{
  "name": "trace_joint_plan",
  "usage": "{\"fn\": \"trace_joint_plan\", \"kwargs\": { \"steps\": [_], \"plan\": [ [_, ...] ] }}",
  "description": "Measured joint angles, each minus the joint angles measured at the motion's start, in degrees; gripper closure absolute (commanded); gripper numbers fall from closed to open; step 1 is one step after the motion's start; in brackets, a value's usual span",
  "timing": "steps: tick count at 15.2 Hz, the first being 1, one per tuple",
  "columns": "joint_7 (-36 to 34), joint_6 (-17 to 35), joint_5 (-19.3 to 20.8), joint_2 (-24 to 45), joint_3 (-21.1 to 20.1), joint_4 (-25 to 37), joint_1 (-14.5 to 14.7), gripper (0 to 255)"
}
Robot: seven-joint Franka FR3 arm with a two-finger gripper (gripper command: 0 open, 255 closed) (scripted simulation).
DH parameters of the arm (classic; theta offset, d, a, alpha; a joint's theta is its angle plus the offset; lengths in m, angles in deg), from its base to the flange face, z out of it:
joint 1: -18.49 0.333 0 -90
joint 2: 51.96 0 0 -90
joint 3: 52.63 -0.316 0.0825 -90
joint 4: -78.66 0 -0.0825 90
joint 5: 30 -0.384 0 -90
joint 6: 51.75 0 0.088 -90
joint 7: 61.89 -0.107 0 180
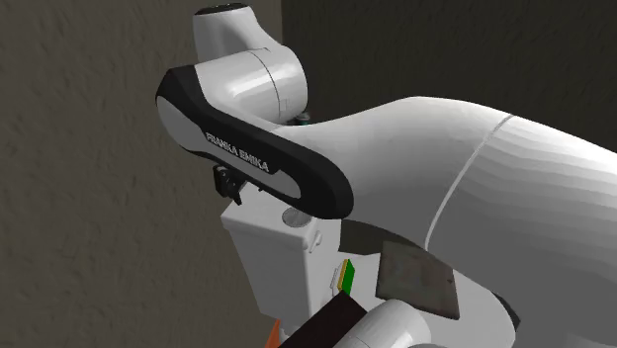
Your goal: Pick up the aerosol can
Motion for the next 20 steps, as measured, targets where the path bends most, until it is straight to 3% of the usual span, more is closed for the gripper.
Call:
{"fn": "trace_joint_plan", "kwargs": {
  "steps": [3, 11, 20],
  "plan": [
    [1.7, 1.2, 0.5, 1.2, 1.6, 0.7, -0.2, 0],
    [13.2, 7.5, 1.2, 10.9, 11.5, 8.4, -0.7, 0],
    [28.2, 11.4, -4.6, 25.7, 23.1, 22.7, 0.4, 0]
  ]
}}
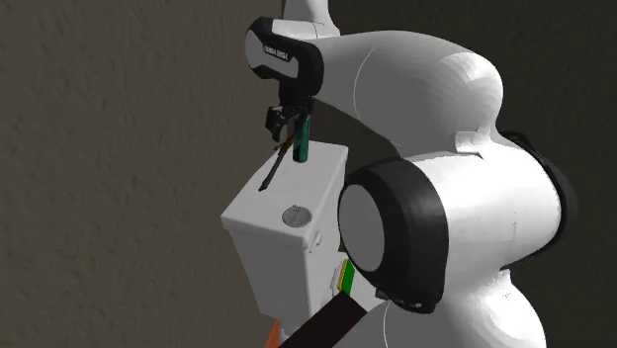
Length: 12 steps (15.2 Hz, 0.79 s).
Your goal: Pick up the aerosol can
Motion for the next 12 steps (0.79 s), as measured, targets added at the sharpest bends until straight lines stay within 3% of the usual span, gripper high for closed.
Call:
{"fn": "trace_joint_plan", "kwargs": {
  "steps": [7, 12],
  "plan": [
    [13.4, -2.3, -12.4, 16.8, 8.5, 17.9, -1.1, 0],
    [21.9, -8.8, -25.1, 31.8, 11.5, 35.8, -7.7, 0]
  ]
}}
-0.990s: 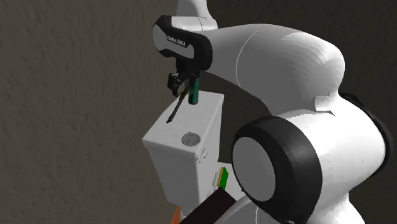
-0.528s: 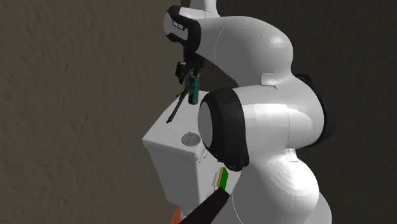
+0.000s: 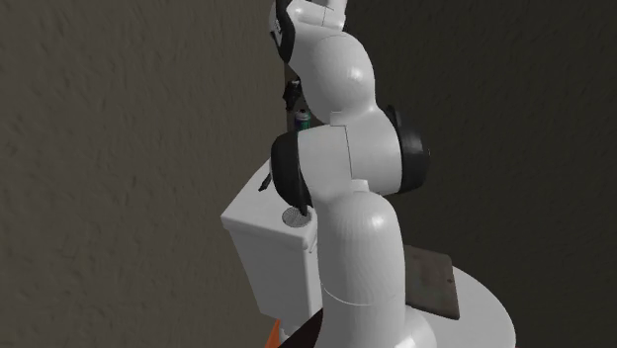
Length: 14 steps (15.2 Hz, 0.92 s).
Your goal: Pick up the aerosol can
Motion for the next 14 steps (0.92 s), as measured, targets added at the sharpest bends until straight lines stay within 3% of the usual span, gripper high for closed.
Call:
{"fn": "trace_joint_plan", "kwargs": {
  "steps": [1, 3, 9, 10, 14],
  "plan": [
    [1.1, -1.8, -2.5, 3.1, 0.0, 4.2, -2.1, 0],
    [2.1, -1.9, -4.1, 5.1, -0.2, 6.0, -3.4, 0],
    [3.6, 2.8, -3.6, 3.7, -0.3, -0.2, -2.0, 0],
    [3.6, 3.2, -3.6, 3.6, -0.3, -0.7, -1.9, 255],
    [3.7, 3.6, -3.6, 3.5, -0.3, -1.1, -1.8, 255]
  ]
}}
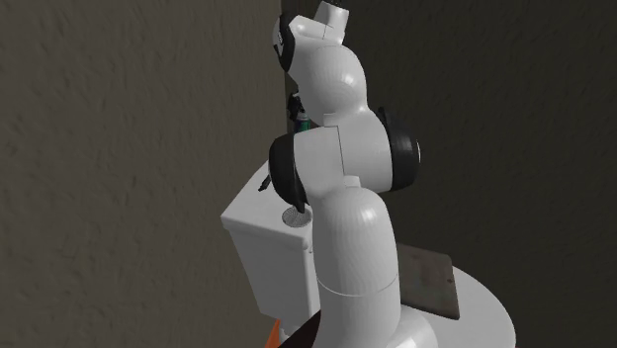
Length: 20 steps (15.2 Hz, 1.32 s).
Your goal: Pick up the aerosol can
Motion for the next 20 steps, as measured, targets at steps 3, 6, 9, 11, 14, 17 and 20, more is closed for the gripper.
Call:
{"fn": "trace_joint_plan", "kwargs": {
  "steps": [3, 6, 9, 11, 14, 17, 20],
  "plan": [
    [0.0, 0.0, 0.0, 0.0, 0.0, 0.0, 0.0, 255],
    [0.0, 0.0, 0.0, -0.1, 0.0, -0.1, 0.0, 255],
    [-0.3, -1.7, -0.2, 0.4, 0.1, 2.1, -0.6, 255],
    [-0.7, -3.7, -0.7, 1.4, 0.0, 4.9, -1.3, 255],
    [-1.4, -6.8, -1.5, 2.7, 0.0, 9.3, -2.6, 255],
    [-2.2, -10.3, -2.7, 4.8, -0.2, 14.9, -4.4, 255],
    [-3.2, -14.1, -4.3, 7.6, -0.6, 21.5, -6.8, 255]
  ]
}}
